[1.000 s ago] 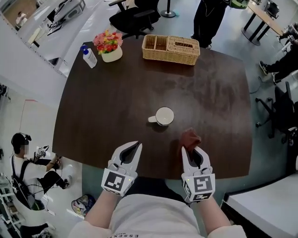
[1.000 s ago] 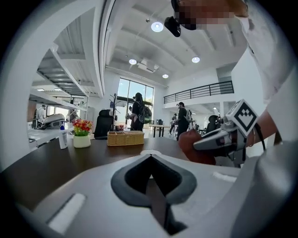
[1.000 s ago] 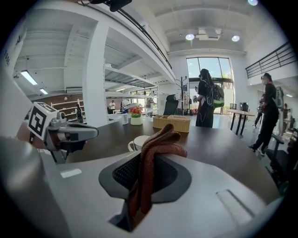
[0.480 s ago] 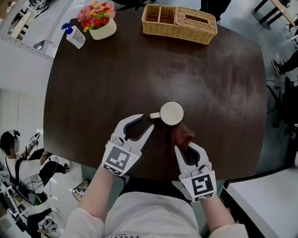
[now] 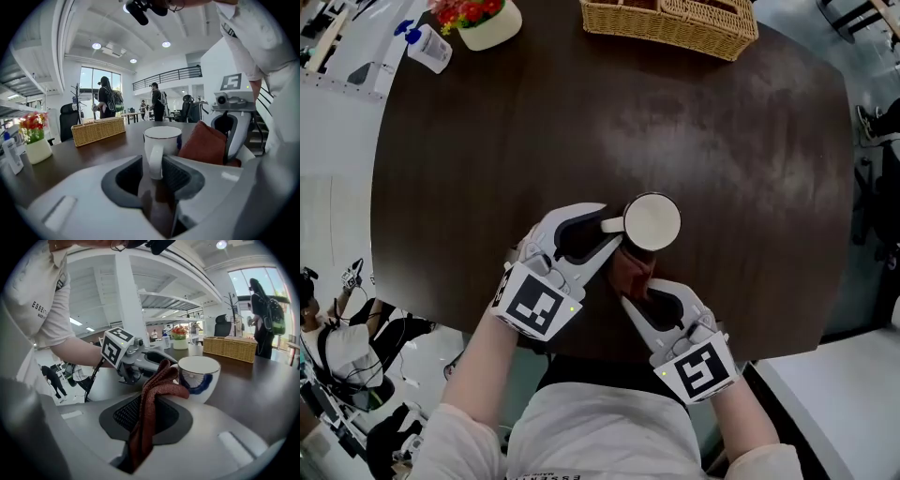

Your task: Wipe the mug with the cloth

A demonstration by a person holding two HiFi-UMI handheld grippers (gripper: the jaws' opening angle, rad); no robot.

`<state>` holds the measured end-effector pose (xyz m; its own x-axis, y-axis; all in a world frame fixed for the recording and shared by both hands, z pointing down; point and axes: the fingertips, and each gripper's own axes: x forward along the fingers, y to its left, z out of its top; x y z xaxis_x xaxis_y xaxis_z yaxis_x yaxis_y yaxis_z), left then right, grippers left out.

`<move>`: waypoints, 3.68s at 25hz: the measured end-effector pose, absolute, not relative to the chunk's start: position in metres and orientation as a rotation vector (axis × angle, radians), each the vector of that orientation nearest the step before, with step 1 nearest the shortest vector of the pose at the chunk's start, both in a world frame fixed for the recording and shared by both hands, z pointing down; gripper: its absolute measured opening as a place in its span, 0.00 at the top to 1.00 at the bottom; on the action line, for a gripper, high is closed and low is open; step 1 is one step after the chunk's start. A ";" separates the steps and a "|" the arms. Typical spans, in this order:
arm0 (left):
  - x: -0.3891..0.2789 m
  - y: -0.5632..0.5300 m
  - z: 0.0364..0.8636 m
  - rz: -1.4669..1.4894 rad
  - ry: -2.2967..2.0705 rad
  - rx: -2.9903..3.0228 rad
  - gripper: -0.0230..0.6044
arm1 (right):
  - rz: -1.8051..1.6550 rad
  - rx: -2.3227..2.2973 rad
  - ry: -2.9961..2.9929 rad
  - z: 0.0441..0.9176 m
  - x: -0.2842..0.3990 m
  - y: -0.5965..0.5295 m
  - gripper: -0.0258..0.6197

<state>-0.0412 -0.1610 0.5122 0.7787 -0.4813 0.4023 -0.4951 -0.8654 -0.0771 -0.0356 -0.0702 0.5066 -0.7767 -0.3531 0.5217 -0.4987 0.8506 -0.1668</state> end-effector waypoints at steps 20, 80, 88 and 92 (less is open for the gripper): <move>-0.045 -0.150 0.516 0.731 -0.561 2.998 0.84 | 0.379 0.623 -2.487 0.528 -0.029 -0.099 0.83; -0.049 -0.163 0.519 0.937 -0.557 2.947 0.84 | 0.065 0.428 -2.397 0.512 0.030 -0.198 0.83; -0.052 -0.193 0.522 0.982 -0.612 2.962 0.84 | -0.107 -0.075 -2.457 0.523 -0.011 -0.216 0.83; -0.052 -0.206 0.523 0.982 -0.680 2.932 0.86 | -0.199 -0.257 -2.426 0.525 -0.022 -0.212 0.83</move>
<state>-0.0523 -0.2064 0.5229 0.7153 -0.4052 0.5693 -0.3902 -0.9075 -0.1557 -0.0218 -0.2124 0.5251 -0.7494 0.1320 0.6488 0.2361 0.9688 0.0757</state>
